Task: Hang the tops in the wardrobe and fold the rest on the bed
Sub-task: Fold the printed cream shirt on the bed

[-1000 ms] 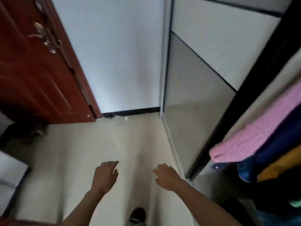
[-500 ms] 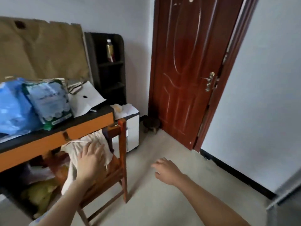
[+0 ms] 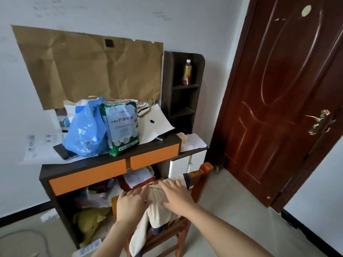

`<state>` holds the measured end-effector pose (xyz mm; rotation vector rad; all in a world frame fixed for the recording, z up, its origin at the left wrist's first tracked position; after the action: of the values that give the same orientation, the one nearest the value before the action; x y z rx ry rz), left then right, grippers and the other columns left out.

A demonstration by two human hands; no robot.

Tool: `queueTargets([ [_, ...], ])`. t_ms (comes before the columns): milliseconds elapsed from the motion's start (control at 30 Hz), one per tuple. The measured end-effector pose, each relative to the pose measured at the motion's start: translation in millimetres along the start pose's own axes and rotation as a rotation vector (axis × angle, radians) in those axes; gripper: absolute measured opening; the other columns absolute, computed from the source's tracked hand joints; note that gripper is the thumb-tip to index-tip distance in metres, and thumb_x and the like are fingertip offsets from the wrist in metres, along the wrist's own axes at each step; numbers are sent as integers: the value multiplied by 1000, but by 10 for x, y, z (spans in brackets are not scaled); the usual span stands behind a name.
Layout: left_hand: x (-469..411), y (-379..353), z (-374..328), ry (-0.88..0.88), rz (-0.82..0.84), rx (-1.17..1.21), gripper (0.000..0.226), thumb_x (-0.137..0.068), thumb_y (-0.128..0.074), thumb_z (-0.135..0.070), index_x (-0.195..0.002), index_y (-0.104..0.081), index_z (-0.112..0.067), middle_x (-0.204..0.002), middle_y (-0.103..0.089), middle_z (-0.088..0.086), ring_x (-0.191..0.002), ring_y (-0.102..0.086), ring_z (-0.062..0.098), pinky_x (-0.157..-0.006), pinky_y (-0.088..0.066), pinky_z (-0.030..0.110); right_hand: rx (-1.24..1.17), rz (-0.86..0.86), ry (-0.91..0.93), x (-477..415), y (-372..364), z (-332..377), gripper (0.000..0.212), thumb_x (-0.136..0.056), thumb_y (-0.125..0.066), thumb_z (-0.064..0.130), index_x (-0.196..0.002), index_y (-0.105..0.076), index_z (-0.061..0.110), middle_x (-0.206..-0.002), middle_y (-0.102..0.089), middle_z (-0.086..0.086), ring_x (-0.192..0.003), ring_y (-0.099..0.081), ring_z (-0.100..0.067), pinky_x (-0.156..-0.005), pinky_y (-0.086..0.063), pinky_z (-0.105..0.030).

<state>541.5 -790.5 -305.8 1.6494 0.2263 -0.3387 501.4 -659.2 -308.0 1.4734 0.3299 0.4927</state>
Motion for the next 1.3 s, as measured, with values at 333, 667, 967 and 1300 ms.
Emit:
queueTargets([
  [333, 76, -88, 46, 1, -118, 43, 32, -69, -45, -37, -75, -73, -23, -57, -60, -7, -50, -59, 18, -53, -44, 29, 75, -238, -88, -142, -75, 103, 48, -29, -90, 39, -74, -74, 36, -76, -67, 6, -64, -65, -18, -42, -46, -18],
  [667, 145, 265, 137, 237, -270, 504, 42, -68, -45, -47, -69, -75, -19, -54, -50, -14, -57, -44, 8, -46, -37, 22, -65, -300, 82, 16, 493, 101, 27, -97, -41, 13, -117, -58, 12, -118, -55, -6, -106, -56, -29, -69, -34, -33],
  [967, 487, 2235, 110, 239, -870, 493, 19, -70, -71, -24, -87, -73, -15, -73, -57, -39, -75, -50, -4, -71, -37, 3, -720, -579, 607, 522, 2179, 741, 17, -89, -57, 2, -103, -64, -5, -97, -59, -10, -88, -53, -10, -80, -40, -14],
  [1300, 2679, 3372, 677, 634, -1134, 175, 15, -65, -80, -22, -73, -68, -23, -68, -59, -34, -61, -50, -8, -62, -37, 7, -1092, -44, 1117, 1126, 2145, 2988, 19, -88, -60, 1, -106, -63, -3, -97, -62, 3, -88, -59, 2, -88, -44, -9],
])
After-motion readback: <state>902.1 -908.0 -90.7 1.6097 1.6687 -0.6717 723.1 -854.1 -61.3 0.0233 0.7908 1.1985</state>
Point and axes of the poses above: each hand's wrist, its own x-axis away from the middle knuckle, its own y-axis out of the back of the hand, z = x × y, the point moved 6 cm from there along -x, towards the middle knuckle
